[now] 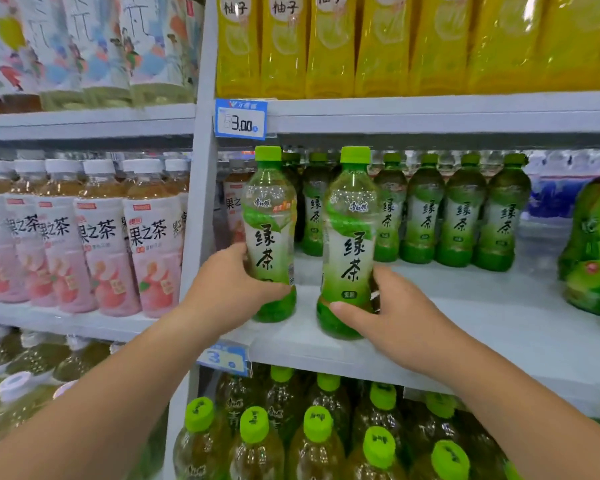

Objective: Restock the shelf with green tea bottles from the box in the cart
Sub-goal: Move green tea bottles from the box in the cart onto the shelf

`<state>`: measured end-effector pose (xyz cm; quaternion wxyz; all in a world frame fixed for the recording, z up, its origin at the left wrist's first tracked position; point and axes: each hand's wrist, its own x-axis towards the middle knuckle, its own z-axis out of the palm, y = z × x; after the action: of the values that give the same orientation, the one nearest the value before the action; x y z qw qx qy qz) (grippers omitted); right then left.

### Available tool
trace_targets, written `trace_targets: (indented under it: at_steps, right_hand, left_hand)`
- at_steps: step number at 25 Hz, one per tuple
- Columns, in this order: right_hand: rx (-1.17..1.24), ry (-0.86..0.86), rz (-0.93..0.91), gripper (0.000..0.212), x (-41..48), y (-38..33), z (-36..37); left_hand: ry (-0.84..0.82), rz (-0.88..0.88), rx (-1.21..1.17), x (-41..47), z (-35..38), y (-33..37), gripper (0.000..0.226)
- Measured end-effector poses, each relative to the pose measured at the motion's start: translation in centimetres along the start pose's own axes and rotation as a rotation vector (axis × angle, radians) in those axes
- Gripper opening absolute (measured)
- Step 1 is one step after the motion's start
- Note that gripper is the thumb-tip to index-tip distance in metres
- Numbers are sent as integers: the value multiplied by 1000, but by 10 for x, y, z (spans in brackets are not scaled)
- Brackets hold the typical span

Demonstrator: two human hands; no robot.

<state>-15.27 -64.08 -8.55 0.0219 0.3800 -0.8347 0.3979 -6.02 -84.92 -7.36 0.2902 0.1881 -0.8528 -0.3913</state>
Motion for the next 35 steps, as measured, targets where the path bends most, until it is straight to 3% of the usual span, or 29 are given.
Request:
trace_targets:
  at_steps: [6, 15, 23, 28, 35]
  right_hand:
    - [-38, -11, 69, 46, 57, -2, 14]
    - [-71, 33, 179, 53, 135, 18, 45]
    - [-40, 56, 262, 46, 165, 21, 62]
    - [35, 93, 263, 53, 172, 30, 74]
    - [-86, 108, 317, 62, 184, 36, 84]
  left_hand:
    - [118, 36, 16, 34, 20, -10, 59]
    - [149, 18, 33, 93, 38, -28, 44]
    - [189, -21, -8, 125, 56, -54, 42]
    - [168, -51, -95, 132, 57, -56, 34]
    - [176, -102, -131, 132, 59, -56, 30]
